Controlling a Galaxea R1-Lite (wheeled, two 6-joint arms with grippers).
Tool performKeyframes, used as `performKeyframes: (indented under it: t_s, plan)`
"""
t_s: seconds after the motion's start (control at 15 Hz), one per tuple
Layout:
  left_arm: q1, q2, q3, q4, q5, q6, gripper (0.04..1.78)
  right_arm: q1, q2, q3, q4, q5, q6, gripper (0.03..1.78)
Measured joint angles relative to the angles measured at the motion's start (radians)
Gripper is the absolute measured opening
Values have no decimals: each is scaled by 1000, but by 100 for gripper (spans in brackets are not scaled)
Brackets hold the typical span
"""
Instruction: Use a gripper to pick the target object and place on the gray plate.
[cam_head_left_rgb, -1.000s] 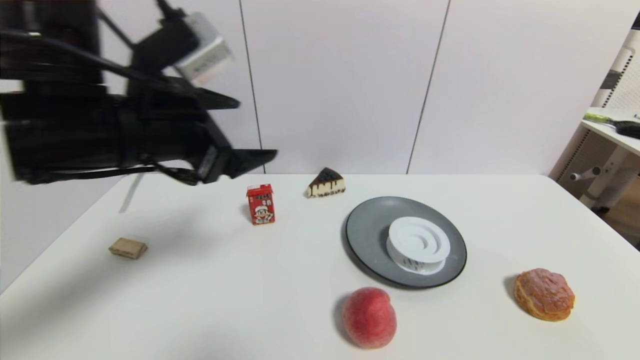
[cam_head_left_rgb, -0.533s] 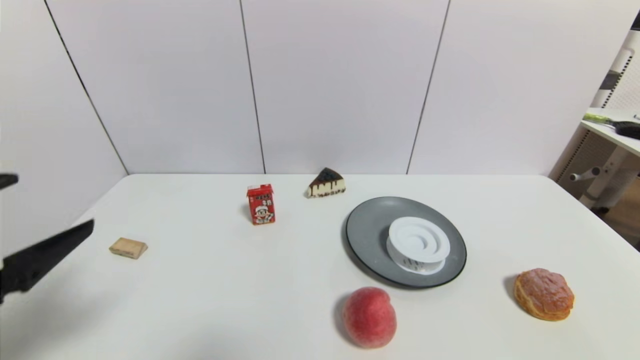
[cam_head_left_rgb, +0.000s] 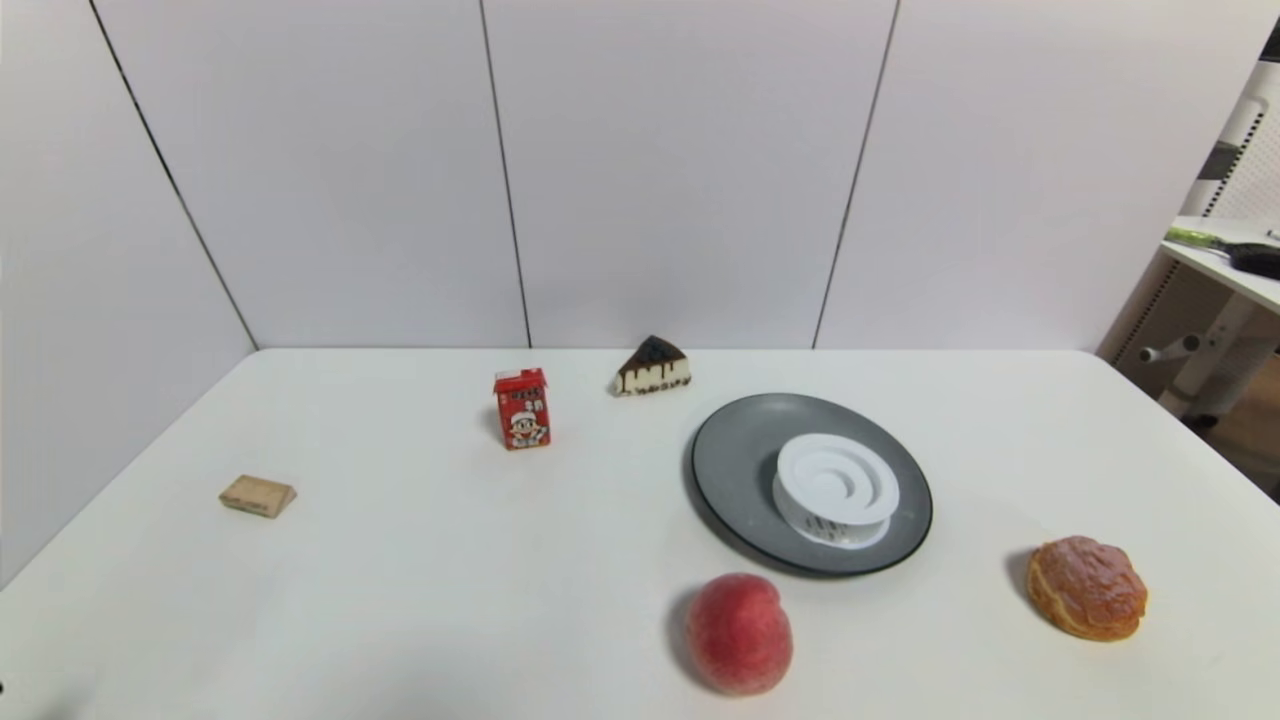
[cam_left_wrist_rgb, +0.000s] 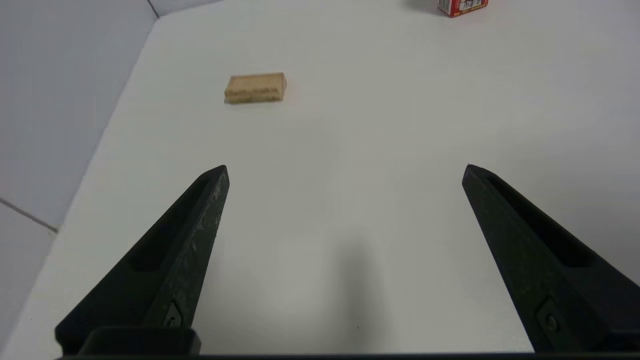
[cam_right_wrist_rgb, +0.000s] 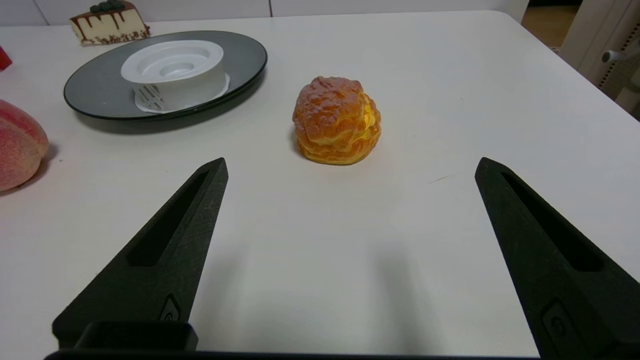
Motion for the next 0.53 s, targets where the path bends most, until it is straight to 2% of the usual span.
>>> performKeyframes:
  t_s: [0.2, 0.33, 0.53]
  plan:
    - [16, -30, 80, -22, -2, -24, 169, 0, 0, 0, 0, 0, 0, 171]
    - [56, -23, 99, -40, -31, -18, 169, 0, 0, 0, 0, 1, 0, 171]
    - [79, -61, 105, 4, -55, -27, 169, 0, 0, 0, 0, 0, 0, 171]
